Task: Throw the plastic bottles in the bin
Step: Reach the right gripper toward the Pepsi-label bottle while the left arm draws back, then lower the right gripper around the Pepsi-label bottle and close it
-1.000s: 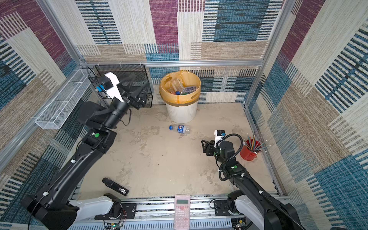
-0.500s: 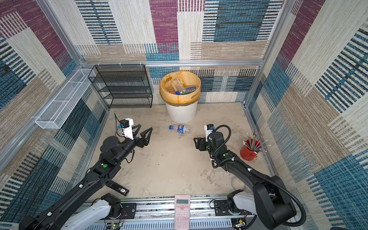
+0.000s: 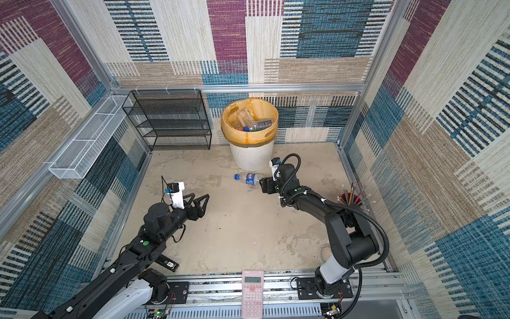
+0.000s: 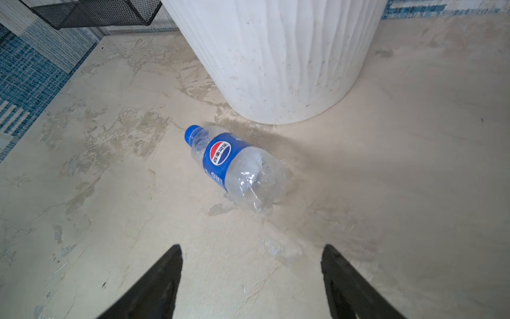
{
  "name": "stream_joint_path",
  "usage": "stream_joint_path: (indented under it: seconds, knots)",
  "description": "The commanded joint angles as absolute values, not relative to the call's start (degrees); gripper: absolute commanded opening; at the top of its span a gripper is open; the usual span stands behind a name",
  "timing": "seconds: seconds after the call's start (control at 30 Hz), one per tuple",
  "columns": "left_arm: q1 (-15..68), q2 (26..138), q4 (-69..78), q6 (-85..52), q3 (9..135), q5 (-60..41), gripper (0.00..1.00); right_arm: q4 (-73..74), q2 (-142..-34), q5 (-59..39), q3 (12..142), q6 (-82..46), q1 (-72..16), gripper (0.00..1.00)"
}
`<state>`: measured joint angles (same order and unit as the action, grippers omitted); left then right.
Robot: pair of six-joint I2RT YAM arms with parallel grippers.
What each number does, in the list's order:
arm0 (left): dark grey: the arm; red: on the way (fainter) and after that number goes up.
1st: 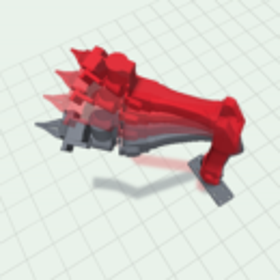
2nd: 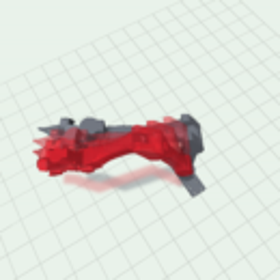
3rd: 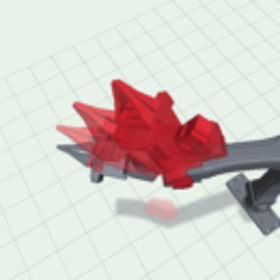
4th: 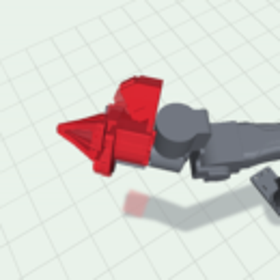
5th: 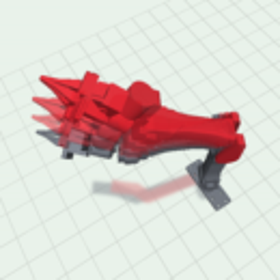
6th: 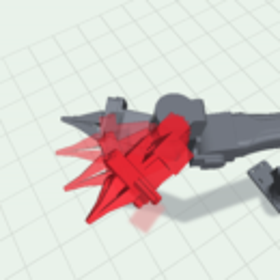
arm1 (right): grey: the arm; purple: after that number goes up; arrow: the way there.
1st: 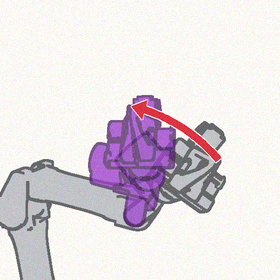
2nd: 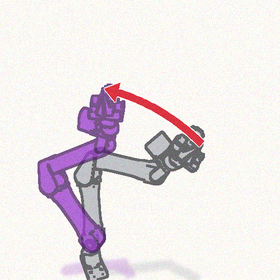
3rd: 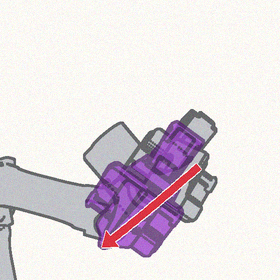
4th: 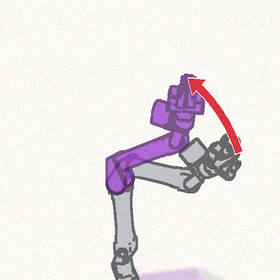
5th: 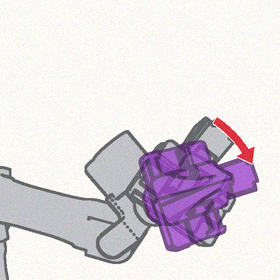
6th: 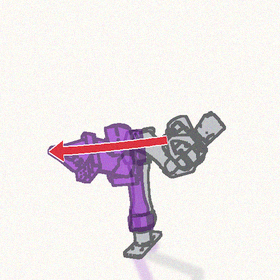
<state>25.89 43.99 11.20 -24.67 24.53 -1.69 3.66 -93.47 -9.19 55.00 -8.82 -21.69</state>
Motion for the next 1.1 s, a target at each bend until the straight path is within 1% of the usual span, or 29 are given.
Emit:
stream_joint_path:
  seconds: [0.0, 0.4, 0.6, 0.83, 1.07]
  knots:
    - [25.8, 43.4, 10.6, -28.0, 23.3, -1.9, 0.79, 3.3, -97.1, -9.8, 58.7, -5.4, -21.7, 0.81]
    - [25.8, 42.0, 8.8, -30.2, 22.3, -2.5, 0.79, 1.3, -111.1, -13.4, 71.7, -1.3, -22.2, 0.83]
    - [25.8, 40.7, 7.8, -30.4, 22.2, -2.1, 0.78, -0.7, -115.3, -14.8, 74.8, 0.3, -23.3, 0.81]
    - [25.8, 39.9, 7.1, -30.1, 21.9, -1.5, 0.79, -2.2, -113.6, -14.9, 72.0, 0.9, -25.5, 0.78]
    - [25.7, 40.5, 7.7, -29.7, 22.0, -1.2, 0.79, -5.6, -111.6, -13.1, 69.8, 0.2, -28.5, 0.79]
